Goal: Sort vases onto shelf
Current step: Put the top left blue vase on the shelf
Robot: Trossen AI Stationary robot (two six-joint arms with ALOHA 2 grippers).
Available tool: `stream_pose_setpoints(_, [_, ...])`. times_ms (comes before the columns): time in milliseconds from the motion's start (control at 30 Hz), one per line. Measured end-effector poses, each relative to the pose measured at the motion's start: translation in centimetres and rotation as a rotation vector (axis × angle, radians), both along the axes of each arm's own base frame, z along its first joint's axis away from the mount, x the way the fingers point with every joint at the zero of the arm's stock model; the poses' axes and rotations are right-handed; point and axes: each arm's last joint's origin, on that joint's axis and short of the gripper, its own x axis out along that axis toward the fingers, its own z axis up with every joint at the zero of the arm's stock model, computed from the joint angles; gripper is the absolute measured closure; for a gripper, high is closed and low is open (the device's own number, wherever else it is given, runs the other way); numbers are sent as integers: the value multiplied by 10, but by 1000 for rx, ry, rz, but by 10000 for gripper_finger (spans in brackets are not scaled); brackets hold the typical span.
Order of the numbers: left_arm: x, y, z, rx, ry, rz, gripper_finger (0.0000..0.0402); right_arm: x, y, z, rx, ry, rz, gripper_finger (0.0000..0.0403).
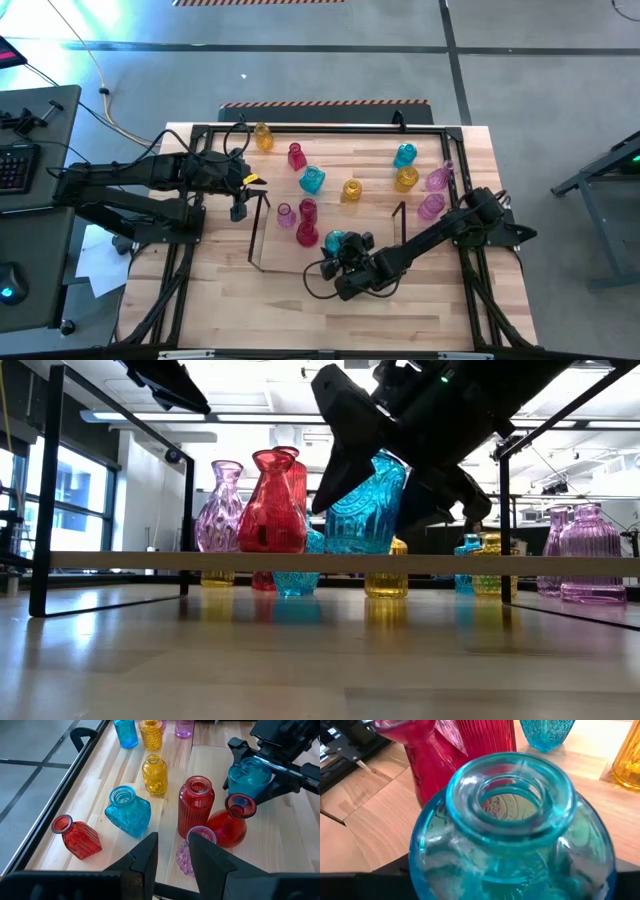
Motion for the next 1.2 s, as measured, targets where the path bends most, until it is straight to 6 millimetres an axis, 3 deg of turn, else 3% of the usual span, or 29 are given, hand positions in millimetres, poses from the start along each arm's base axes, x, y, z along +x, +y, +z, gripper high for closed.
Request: stream_pose_setpoints(1200, [0, 0, 0, 0, 5, 0, 298, 2, -3, -2, 22, 61, 55, 95])
